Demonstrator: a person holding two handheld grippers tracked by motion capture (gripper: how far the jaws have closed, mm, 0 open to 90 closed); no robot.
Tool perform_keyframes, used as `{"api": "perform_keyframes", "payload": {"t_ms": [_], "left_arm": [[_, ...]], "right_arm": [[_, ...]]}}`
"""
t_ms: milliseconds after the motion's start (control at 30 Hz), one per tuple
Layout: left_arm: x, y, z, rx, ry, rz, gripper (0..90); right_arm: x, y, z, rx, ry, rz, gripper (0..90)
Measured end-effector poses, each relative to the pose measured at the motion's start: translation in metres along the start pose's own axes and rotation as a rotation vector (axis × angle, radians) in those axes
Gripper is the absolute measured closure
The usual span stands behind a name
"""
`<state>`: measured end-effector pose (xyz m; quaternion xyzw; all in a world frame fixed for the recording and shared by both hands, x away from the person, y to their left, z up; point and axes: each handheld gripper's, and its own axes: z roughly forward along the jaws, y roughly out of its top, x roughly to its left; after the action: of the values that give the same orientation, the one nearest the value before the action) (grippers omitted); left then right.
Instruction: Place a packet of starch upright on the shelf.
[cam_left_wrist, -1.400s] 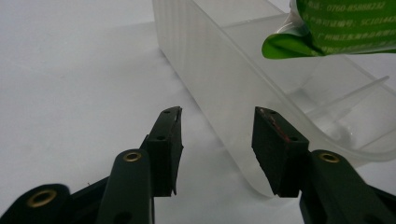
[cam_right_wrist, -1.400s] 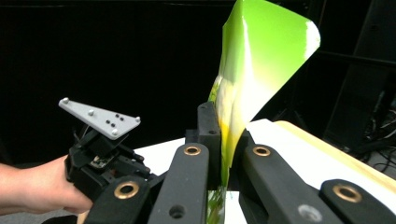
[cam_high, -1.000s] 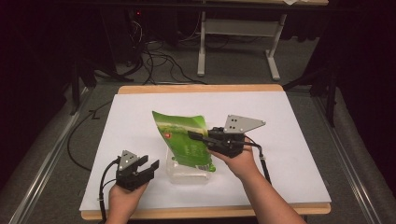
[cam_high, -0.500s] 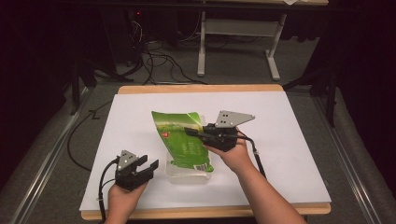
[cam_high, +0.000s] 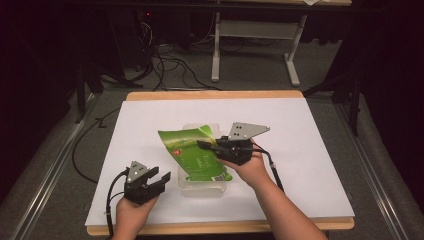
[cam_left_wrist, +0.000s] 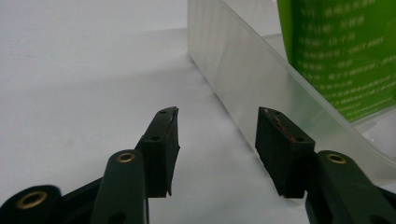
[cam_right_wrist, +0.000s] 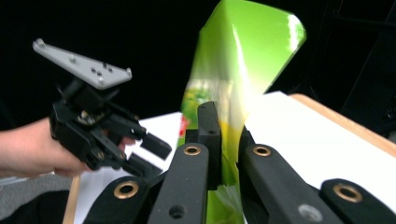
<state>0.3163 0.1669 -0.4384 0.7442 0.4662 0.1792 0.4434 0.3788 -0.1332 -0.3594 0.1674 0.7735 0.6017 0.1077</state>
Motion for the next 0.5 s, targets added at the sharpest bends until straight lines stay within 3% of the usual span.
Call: {"api": "perform_keyframes", "payload": {"t_ms": [67,167,333,500], "left_arm": [[0.000,0.000,0.000,0.003,-0.002,0.002,49.8],[-0.001,0.000,0.001,0.005,-0.002,0.006,49.8],[-0.001,0.000,0.001,0.003,0.001,0.007,49.9],[0.000,0.000,-0.001,-0.002,0.002,0.005,50.1]], "right_arm": [[0.000,-0.007,0.002,0.011,-0.001,0.008,90.0],[0.000,-0.010,0.000,-0.021,-0.004,0.034,90.0],[0.006,-0.006,0.004,-0.027,-0.010,0.015,90.0],[0.011,-0.002,0.008,-0.087,0.003,0.017,90.0]]}}
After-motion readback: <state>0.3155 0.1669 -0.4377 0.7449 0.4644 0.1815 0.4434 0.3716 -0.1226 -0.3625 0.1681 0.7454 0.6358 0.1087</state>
